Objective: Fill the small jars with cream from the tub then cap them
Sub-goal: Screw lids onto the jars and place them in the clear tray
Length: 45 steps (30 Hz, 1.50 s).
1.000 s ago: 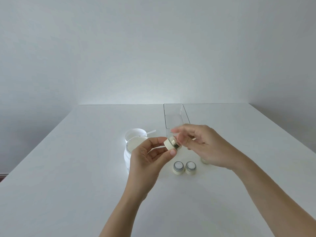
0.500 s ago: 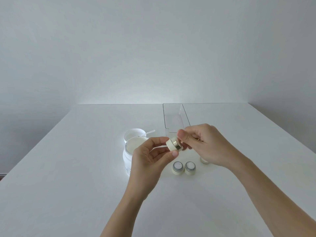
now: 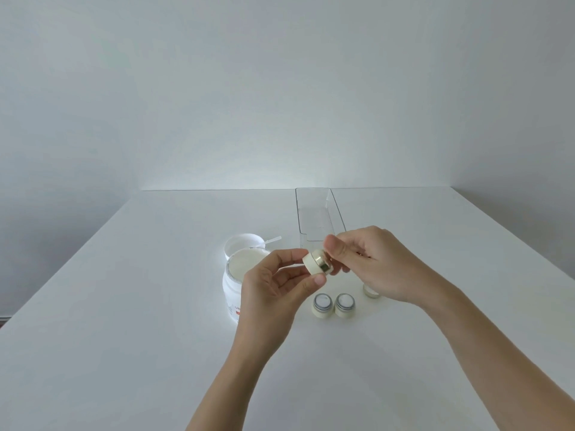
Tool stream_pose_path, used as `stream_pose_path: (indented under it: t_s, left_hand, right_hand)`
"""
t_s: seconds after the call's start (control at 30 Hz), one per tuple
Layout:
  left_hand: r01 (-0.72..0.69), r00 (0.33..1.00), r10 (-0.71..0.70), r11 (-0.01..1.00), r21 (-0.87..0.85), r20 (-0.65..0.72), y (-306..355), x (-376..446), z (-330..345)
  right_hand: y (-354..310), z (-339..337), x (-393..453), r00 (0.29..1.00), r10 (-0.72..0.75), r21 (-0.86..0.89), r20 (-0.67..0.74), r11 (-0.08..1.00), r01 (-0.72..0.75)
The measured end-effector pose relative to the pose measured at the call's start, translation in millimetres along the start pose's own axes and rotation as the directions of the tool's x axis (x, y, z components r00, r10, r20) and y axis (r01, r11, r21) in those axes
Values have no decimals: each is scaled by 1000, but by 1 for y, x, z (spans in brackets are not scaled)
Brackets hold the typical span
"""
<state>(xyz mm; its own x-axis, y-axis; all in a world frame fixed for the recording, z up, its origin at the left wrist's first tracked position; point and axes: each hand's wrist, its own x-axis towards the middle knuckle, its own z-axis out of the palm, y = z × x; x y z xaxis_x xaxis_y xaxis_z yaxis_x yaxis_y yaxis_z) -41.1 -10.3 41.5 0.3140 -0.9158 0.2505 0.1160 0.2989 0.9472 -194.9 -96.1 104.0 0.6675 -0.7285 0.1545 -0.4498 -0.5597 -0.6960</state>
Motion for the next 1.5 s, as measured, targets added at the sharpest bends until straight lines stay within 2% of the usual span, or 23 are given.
stream_pose_path:
  t_s: [0.1, 0.43, 0.53, 0.63, 0.73, 0.8, 0.93, 1.1, 1.27, 1.33, 1.43, 1.5]
  left_hand:
    - [2, 1000, -3, 1000, -9, -7, -1, 0, 0]
    - [-51, 997, 56, 993, 105, -49, -12, -1, 10]
    - [-65, 994, 76, 989, 133, -78, -16, 1, 14]
    - [-44, 998, 55, 976, 212, -43, -21, 3, 17]
    - [-57, 998, 54, 914, 401, 17, -30, 1, 19]
    - [-71, 997, 46, 823, 563, 59, -38, -1, 19]
    - [-97, 990, -18, 642, 761, 141, -54, 0, 19]
    - [-35, 984, -129, 538, 842, 123, -66, 8, 20]
    - [-5, 980, -169, 518, 855, 108, -70, 13, 20]
    - [-6, 979, -170, 511, 859, 109, -69, 13, 20]
    - [-14, 981, -163, 492, 871, 107, -70, 13, 21]
    - [-24, 986, -134, 492, 870, 103, -70, 13, 21]
  right_hand:
    - [2, -5, -2, 998, -30, 109, 60, 994, 23]
    - [1, 2, -1, 1000, 23, 19, 15, 1000, -23]
    - [5, 0, -2, 998, 45, 44, 45, 998, -47]
    - [15, -7, 1, 995, 76, 81, 63, 993, -81]
    - [40, -13, 12, 989, 127, -17, -71, 992, -128]
    - [63, -16, 20, 969, 171, -105, -179, 976, -191]
    - [106, -12, 30, 949, 239, -224, -205, 933, -283]
    - [127, -2, 36, 957, 225, -350, -186, 895, -278]
    - [126, 1, 39, 951, 273, -359, -146, 881, -308]
    - [123, 0, 35, 958, 245, -377, -148, 882, -284]
    - [114, 0, 24, 958, 165, -353, -234, 904, -242]
    - [111, 2, 14, 964, 135, -334, -228, 919, -208]
